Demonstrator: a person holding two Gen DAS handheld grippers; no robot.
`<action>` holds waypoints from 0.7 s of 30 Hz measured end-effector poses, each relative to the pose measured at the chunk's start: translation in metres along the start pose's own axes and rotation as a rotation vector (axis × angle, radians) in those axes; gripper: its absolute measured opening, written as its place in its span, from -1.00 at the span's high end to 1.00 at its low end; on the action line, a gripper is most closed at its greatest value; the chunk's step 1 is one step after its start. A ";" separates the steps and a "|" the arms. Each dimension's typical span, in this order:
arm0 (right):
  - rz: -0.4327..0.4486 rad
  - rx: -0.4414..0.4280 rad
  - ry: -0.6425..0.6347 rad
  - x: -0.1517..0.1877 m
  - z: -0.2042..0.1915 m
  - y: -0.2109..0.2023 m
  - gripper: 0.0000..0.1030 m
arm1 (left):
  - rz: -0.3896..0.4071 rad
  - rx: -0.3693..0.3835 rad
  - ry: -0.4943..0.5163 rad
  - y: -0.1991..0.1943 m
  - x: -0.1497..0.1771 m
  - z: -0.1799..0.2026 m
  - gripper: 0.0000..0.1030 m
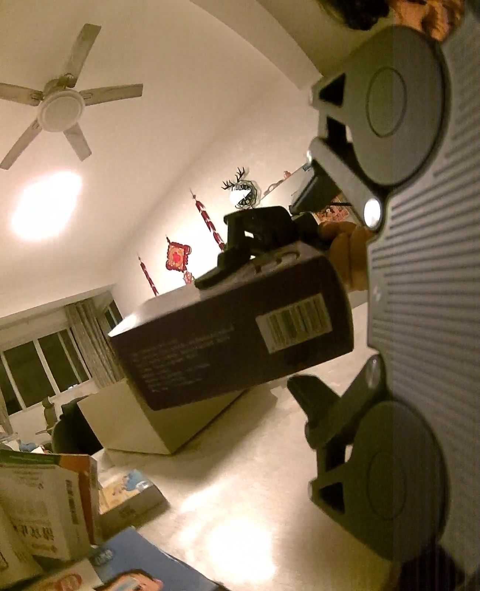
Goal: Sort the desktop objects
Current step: 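Lift the purple box with the right gripper and carry it over the tall cardboard box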
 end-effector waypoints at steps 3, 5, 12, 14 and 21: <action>0.023 0.027 -0.007 -0.010 0.003 -0.007 -0.32 | -0.001 0.006 0.000 0.003 -0.004 0.000 -0.99; 0.038 0.045 -0.012 -0.017 0.004 -0.012 -0.32 | 0.002 0.001 0.000 0.007 -0.007 0.000 -1.00; 0.092 0.113 -0.037 -0.043 0.008 -0.029 -0.32 | 0.012 -0.129 0.106 0.015 -0.015 0.000 -1.00; 0.108 0.134 -0.046 -0.053 0.007 -0.033 -0.32 | 0.013 -0.163 0.136 0.018 -0.017 0.000 -1.00; 0.153 0.207 -0.072 -0.085 0.007 -0.045 -0.32 | 0.025 -0.253 0.134 0.024 -0.025 -0.014 -1.00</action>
Point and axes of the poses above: each gripper's, at about its wrist camera, not at the fingertips, and y roughly the way its jaws point, z to its right, x to its underside, the point moved 10 cm from there along y, roughly the way its jaws point, and after that the axes turned 7 degrees about -y, right-handed, at the moved point
